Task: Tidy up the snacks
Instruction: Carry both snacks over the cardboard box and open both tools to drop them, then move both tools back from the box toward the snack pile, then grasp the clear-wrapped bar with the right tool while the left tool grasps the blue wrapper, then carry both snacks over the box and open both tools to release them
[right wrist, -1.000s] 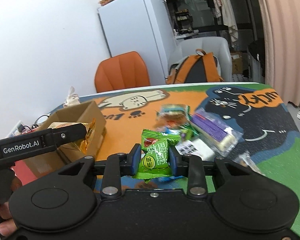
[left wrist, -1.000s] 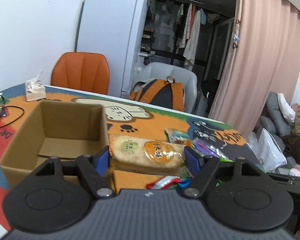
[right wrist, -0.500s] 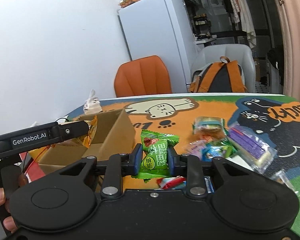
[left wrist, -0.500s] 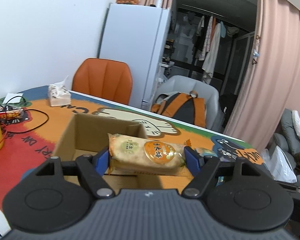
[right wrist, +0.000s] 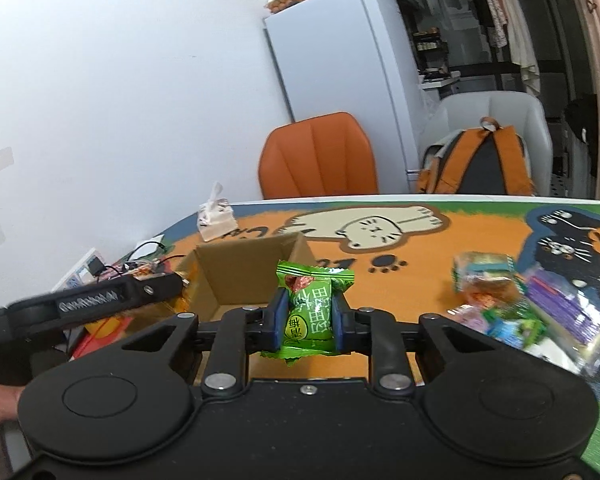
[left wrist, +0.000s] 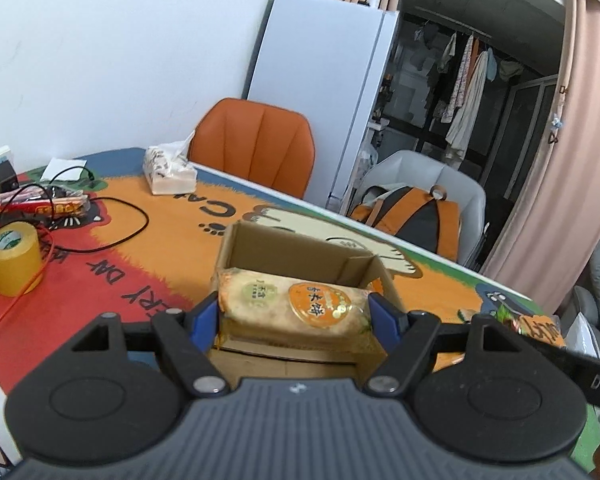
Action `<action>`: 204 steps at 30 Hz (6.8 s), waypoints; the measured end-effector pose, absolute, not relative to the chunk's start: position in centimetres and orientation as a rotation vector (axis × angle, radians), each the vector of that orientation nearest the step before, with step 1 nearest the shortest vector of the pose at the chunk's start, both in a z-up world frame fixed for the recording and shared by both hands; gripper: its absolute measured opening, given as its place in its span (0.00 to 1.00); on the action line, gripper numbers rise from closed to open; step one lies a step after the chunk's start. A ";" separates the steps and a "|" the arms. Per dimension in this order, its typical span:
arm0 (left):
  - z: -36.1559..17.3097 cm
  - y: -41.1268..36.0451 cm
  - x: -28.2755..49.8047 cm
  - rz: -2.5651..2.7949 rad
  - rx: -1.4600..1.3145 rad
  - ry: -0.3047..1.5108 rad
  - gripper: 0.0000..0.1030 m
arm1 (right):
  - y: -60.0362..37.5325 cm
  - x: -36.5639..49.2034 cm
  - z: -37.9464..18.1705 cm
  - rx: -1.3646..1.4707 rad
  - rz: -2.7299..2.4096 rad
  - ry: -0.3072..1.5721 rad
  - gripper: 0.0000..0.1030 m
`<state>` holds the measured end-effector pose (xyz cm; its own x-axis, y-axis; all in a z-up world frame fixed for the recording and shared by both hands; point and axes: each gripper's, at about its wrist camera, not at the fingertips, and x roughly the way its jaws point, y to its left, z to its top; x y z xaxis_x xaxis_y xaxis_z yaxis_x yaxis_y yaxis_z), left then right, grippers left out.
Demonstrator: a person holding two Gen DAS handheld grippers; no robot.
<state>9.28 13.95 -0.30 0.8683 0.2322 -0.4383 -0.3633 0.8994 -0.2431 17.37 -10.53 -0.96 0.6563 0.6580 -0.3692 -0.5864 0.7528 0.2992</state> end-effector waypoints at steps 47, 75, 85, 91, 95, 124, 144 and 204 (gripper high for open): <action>-0.3 8.5 4.3 0.299 -0.346 0.487 0.98 | -16.0 14.3 -0.3 0.188 0.645 0.506 1.00; -1.0 -0.4 5.6 0.090 -0.281 0.500 0.98 | -27.1 13.5 -1.7 0.234 0.471 0.504 1.00; -2.1 -1.8 7.4 0.060 -0.283 0.488 0.96 | -28.7 14.9 -3.2 0.218 0.448 0.524 0.91; -2.9 -2.4 8.4 0.032 -0.279 0.504 0.92 | -29.3 16.2 -4.5 0.225 0.429 0.558 0.85; -3.4 -2.6 9.3 0.025 -0.280 0.507 0.89 | -29.6 17.2 -5.5 0.220 0.416 0.572 0.82; -7.8 -4.0 15.5 -0.005 -0.243 0.591 0.78 | -29.6 22.3 -11.5 0.231 0.422 0.700 0.19; -9.9 -7.3 18.6 -0.035 -0.192 0.646 0.46 | -29.5 21.3 -11.3 0.250 0.461 0.695 0.19; 1.5 8.5 10.7 0.230 -0.311 0.403 0.28 | -15.1 19.5 0.5 0.193 0.694 0.496 0.18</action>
